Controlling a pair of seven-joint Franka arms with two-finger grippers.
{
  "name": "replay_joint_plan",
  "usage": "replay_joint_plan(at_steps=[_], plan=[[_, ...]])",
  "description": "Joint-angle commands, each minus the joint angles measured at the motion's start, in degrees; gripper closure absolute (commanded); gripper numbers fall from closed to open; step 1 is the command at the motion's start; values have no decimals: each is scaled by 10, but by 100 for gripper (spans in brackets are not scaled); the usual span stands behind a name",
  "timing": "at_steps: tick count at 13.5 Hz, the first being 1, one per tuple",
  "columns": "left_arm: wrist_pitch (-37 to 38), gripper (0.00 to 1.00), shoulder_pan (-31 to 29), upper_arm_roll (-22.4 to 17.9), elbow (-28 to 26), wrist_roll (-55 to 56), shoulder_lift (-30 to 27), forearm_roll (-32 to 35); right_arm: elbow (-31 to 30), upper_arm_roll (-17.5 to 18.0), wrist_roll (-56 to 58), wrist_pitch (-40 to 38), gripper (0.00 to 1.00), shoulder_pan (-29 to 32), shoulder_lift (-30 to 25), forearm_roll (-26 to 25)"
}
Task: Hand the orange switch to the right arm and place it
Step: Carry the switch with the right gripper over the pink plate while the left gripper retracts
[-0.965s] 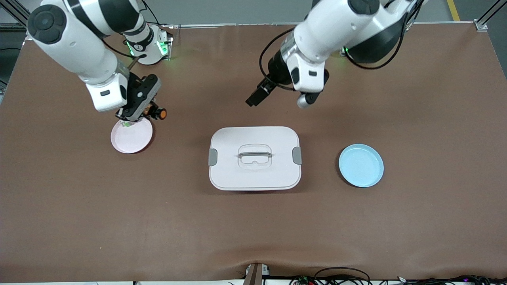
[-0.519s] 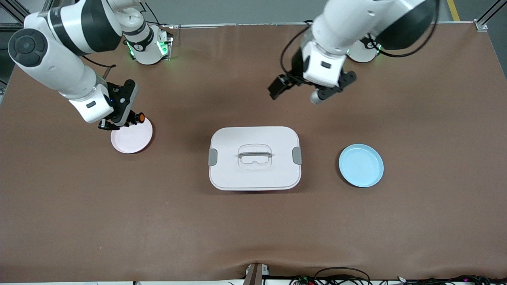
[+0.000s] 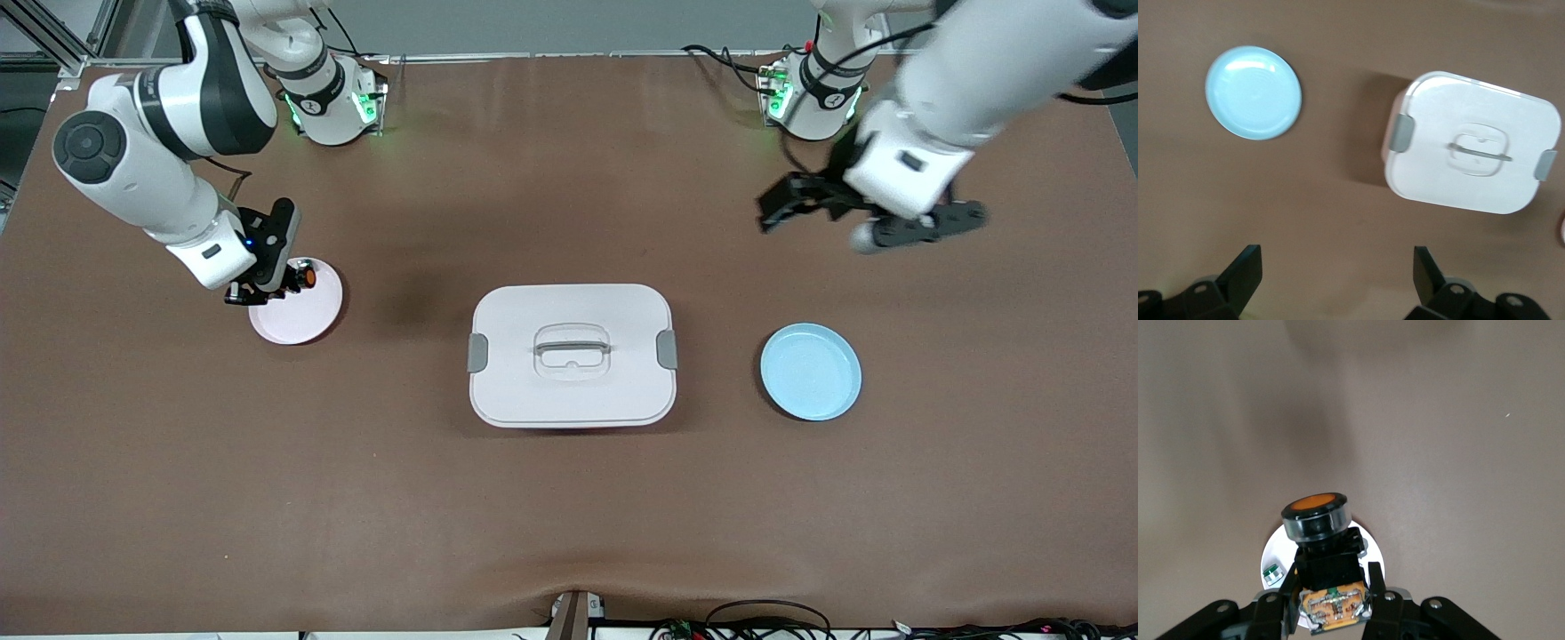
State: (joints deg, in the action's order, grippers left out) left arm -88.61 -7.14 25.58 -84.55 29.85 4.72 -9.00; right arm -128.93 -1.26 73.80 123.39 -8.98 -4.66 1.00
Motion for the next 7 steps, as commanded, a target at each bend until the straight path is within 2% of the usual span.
replay_joint_plan(at_steps=[1,3,5,7], plan=[[24,0,-77,6,-7,-115,-18,9,-72,10,23,61,100,26,-35,-8],[41,0,-125,6,-11,-173,-27,31,-105,9,41,106,100,39,-34,-8],[41,0,-167,6,-12,-179,-37,38,-139,9,60,157,100,57,-33,-8],[28,0,-180,5,-27,-208,-44,39,-170,9,65,198,100,73,-33,-8]])
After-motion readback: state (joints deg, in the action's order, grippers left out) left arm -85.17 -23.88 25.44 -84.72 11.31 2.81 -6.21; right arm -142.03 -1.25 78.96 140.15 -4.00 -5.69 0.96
